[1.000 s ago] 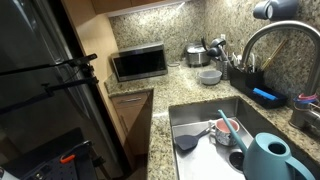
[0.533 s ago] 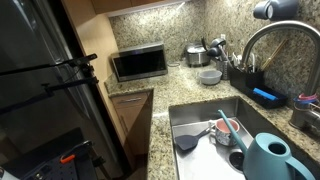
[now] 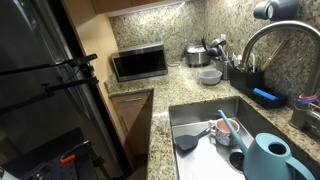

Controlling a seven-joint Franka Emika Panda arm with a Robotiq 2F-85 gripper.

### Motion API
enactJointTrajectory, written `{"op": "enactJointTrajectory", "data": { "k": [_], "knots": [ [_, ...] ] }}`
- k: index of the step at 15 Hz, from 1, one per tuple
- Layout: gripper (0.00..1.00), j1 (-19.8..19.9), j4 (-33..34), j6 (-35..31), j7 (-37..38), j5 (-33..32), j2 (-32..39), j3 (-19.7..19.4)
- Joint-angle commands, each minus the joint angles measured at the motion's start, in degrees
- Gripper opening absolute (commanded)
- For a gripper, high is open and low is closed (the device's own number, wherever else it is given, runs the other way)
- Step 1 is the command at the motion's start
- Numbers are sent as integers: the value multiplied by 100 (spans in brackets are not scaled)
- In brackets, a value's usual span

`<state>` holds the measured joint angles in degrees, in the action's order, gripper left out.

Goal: Take the salt shaker from the cabinet and put it on the counter

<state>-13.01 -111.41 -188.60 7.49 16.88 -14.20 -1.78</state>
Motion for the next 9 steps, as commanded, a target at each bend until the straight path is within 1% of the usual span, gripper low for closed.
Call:
{"op": "enactJointTrajectory", "data": {
  "k": [1, 4, 6, 7, 8, 9],
  "knots": [
    [100, 468, 534, -80, 142, -193, 560, 163],
    [100, 686, 617, -99, 57, -347, 782, 210],
    [100, 803, 631, 33, 11, -477, 848, 202],
    [100, 1018, 576, 270, 27, -544, 804, 327],
    [100, 916, 549, 593, -57, -628, 740, 204],
    [100, 1099, 543, 706, 58, -781, 739, 344]
  ]
}}
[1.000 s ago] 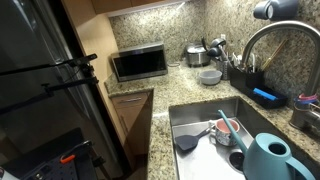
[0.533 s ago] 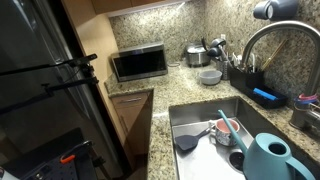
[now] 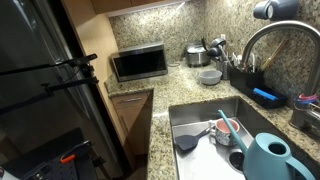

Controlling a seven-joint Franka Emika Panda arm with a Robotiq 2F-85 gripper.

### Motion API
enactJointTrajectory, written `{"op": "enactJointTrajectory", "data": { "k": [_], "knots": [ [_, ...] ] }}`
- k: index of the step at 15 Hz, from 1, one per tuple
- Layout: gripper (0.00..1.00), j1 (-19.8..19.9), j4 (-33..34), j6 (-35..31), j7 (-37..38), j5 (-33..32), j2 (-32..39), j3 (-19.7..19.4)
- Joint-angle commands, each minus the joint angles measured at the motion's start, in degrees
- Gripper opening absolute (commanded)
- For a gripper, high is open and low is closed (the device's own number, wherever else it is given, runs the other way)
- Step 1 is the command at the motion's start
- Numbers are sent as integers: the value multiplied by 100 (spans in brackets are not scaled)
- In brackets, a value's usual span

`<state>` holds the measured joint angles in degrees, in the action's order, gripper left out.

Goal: Take the salt shaker from the cabinet and put it on the counter

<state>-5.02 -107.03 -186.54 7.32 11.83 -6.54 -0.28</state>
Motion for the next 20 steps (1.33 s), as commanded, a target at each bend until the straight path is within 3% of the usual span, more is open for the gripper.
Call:
{"op": "enactJointTrajectory", "data": {
  "k": [1, 3, 4, 12, 20],
  "knots": [
    [100, 380, 113, 733, 169, -444, -47, 225],
    [100, 576, 144, 1150, 452, -818, -85, 337],
    [100, 340, 50, 772, 121, -489, -16, 170],
    [100, 468, 64, 955, 300, -702, -40, 253],
    [100, 656, 753, -182, 442, -1058, 1111, 195]
  ]
}}
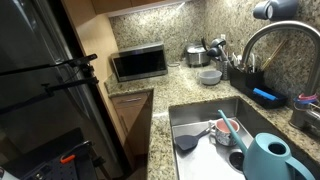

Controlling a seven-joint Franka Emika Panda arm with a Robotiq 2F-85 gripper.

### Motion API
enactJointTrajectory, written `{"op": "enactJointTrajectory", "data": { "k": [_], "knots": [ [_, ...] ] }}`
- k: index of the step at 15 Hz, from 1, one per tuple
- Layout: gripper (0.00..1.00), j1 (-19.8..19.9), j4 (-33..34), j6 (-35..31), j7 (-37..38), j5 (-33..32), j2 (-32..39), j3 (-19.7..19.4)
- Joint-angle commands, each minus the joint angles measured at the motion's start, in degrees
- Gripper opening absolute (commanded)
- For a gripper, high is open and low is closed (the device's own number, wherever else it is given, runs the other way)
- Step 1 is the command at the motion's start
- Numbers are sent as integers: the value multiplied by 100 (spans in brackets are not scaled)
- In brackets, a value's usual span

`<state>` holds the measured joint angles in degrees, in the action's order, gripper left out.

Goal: Take the salt shaker from the cabinet and put it on the counter

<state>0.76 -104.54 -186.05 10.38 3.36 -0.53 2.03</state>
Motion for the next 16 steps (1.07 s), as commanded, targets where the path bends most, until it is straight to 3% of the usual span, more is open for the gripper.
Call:
{"op": "enactJointTrajectory", "data": {
  "k": [1, 2, 6, 9, 12, 16],
  "knots": [
    [100, 39, 593, -304, 113, -214, 643, -103],
    [100, 16, 722, -303, -180, 41, 781, -132],
    [100, -371, 1040, -348, 48, -142, 1155, -634],
    [100, -664, 905, -398, -4, -141, 1114, -875],
    [100, -859, 580, -541, -83, -169, 936, -988],
    [100, -823, 191, -1155, -96, -173, 755, -820]
  ]
}}
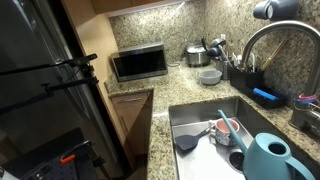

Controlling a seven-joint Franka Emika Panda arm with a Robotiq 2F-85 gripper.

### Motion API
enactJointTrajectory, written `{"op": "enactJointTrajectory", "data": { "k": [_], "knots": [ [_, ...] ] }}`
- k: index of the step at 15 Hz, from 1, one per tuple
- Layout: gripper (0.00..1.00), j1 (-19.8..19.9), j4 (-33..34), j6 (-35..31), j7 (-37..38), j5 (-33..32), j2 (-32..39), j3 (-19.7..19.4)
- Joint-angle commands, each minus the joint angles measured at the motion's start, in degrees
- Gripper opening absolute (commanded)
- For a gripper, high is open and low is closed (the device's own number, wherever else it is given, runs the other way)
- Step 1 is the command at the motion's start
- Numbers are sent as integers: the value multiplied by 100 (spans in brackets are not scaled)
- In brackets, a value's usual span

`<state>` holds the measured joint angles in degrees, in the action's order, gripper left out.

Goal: Take the salt shaker from the cabinet and put it on the counter

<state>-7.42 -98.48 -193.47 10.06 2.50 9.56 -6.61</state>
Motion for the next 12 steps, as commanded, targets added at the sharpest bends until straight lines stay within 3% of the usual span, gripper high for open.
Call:
{"op": "enactJointTrajectory", "data": {
  "k": [1, 7, 12],
  "knots": [
    [100, 207, -465, -421, -284, 26, -276, 306],
    [100, -151, -220, -453, -556, 280, -27, -170],
    [100, -303, -472, -456, -475, 113, -311, -109]
  ]
}}
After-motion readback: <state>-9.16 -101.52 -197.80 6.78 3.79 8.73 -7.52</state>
